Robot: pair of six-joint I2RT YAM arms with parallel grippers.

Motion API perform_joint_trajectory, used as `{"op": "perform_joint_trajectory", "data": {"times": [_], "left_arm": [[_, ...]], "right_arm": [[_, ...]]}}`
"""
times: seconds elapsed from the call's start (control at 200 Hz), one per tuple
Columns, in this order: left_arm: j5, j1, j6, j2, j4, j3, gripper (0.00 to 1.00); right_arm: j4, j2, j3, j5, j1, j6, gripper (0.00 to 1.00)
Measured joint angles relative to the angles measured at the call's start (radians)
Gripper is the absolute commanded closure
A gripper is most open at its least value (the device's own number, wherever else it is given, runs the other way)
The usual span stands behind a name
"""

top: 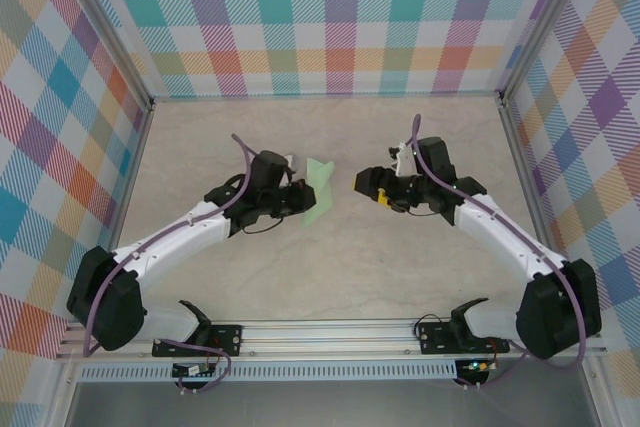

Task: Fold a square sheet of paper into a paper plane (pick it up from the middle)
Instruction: Turn over the paper at the center of the table.

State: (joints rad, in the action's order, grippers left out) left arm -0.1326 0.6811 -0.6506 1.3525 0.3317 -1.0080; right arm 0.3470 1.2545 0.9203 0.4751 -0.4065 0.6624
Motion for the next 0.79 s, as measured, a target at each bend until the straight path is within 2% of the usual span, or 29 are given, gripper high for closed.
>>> {"op": "perform_joint_trajectory", "data": {"times": [0.195,0.29,0.355,0.465,0.58,0.725,0.795], "left_arm": [[0.484,0.158,0.034,0.19,0.42,-0.291,0.91],[0.666,0.202,-0.005,0.328,0.605,-0.401,0.91],[0.753,0.215,-0.037,0.414,0.705,-0.444,0.91],[0.842,0.22,-0.084,0.532,0.843,-0.488,0.91],[0.885,0.22,-0.121,0.634,0.92,-0.525,0.9],[0.87,0.221,-0.131,0.721,0.92,-0.545,0.86],[0.847,0.221,-0.127,0.739,0.906,-0.547,0.81]], "right_arm": [[0.137,-0.092,-0.062,-0.175,0.0,-0.063,0.02],[0.168,-0.114,-0.091,-0.23,0.0,-0.077,0.01],[0.181,-0.125,-0.105,-0.259,0.0,-0.078,0.0],[0.195,-0.133,-0.113,-0.303,0.0,-0.077,0.0],[0.198,-0.133,-0.117,-0.347,0.0,-0.072,0.0],[0.201,-0.132,-0.121,-0.394,0.001,-0.059,0.0],[0.203,-0.132,-0.122,-0.414,0.001,-0.05,0.0]]}}
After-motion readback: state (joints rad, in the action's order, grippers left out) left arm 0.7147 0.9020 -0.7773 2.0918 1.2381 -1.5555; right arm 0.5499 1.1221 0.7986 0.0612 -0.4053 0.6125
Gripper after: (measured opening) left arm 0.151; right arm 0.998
